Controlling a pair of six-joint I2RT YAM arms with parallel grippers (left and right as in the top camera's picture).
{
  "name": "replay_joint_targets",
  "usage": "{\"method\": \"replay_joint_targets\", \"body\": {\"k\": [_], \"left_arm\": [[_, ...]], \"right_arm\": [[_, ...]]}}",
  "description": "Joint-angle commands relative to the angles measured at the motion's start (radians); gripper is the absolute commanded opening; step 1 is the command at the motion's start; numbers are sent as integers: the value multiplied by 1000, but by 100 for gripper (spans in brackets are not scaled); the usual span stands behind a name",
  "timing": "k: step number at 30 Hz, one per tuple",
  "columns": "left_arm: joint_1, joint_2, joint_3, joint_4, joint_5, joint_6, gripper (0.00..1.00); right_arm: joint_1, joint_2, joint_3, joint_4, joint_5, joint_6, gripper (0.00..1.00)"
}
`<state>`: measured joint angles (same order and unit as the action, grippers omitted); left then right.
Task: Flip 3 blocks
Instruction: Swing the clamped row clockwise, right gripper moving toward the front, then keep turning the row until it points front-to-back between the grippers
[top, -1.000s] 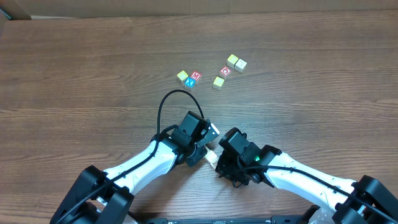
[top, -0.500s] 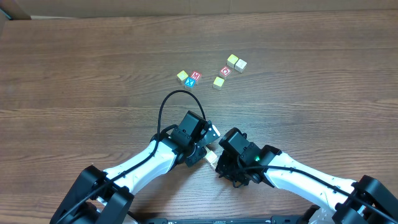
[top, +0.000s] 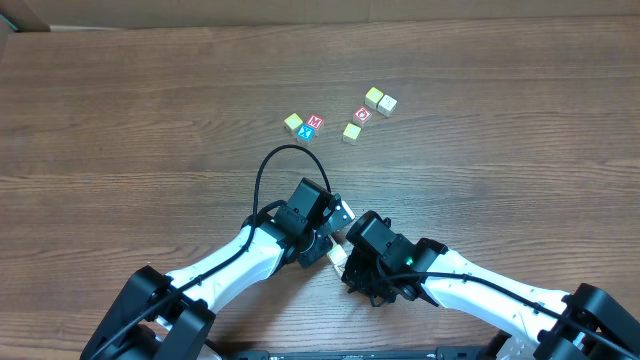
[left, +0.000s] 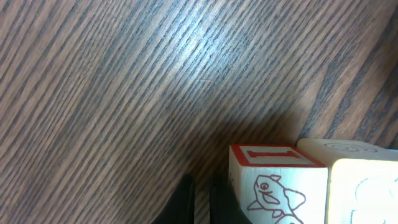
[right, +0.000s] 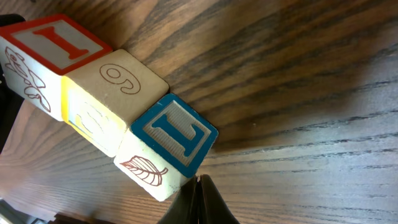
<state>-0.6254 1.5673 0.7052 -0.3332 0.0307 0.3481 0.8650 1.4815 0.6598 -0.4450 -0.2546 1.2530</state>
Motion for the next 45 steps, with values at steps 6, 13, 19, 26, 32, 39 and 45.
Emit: {"method": "replay_joint_targets", "body": {"k": [6,13,19,26,32,39,45], "left_arm": [[-3,13,-10,2,73,26,4],[-3,13,-10,2,74,26,4],[-3,13,-10,12,83,54,4],[-3,13,-10,13,102,115,4],[-3,13,-10,13,103,172,4],[-3,13,-10,8,132,203,4],[-3,13,-10,6,132,203,4]], "right_arm": [[13,2,0,23,29,34,4],[17,2,0,26,29,34,4],[17,2,0,25,28,34,4],[17,2,0,25,28,34,4],[17,2,0,25,28,34,4],[17,2,0,25,28,34,4],[31,2,0,30,29,35,4]]}}
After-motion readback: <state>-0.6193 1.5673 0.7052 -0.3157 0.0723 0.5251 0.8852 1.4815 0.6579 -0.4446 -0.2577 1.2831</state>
